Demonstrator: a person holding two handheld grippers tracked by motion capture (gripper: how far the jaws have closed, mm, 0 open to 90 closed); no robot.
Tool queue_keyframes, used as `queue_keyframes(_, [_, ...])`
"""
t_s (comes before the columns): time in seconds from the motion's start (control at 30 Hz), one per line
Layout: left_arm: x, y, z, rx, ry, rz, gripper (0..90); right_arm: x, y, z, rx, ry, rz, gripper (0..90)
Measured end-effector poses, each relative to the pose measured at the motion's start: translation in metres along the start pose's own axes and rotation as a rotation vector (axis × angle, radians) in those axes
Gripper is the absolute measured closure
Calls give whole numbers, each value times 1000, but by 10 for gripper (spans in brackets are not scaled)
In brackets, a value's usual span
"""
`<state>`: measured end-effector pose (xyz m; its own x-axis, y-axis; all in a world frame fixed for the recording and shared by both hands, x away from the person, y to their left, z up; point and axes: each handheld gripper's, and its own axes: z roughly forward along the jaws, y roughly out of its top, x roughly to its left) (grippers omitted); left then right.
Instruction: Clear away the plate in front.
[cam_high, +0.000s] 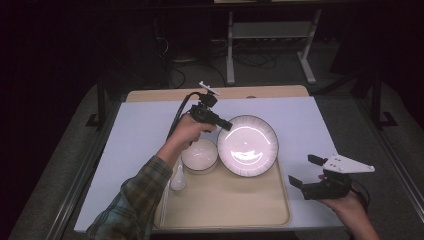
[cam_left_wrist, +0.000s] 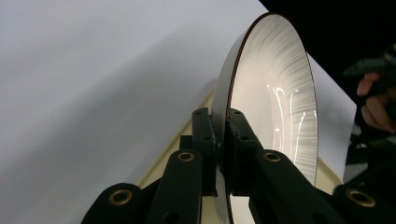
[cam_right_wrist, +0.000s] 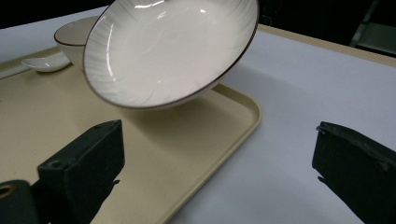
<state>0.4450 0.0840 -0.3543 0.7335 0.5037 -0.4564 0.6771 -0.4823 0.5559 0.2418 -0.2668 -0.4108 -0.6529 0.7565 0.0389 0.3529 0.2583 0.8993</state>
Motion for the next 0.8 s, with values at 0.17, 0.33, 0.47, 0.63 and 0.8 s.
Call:
queue_keyframes(0.17, [-9,-8,14,56,-5,25,841,0,0,1,1,1,-1,18])
queue_keyframes(0.33, [-13,-16,25,90,-18,33,839,0,0,1,1,0,0,19])
queue_keyframes(0.47, [-19,-21,31,116,-25,49,837,0,0,1,2,2,-1,18])
queue_keyframes(0.63, [-21,-26,39,151,-45,55,838,0,0,1,2,1,0,18])
queue_keyframes(0.8, [-20,-26,45,182,-11,68,848,0,0,1,3,1,2,19])
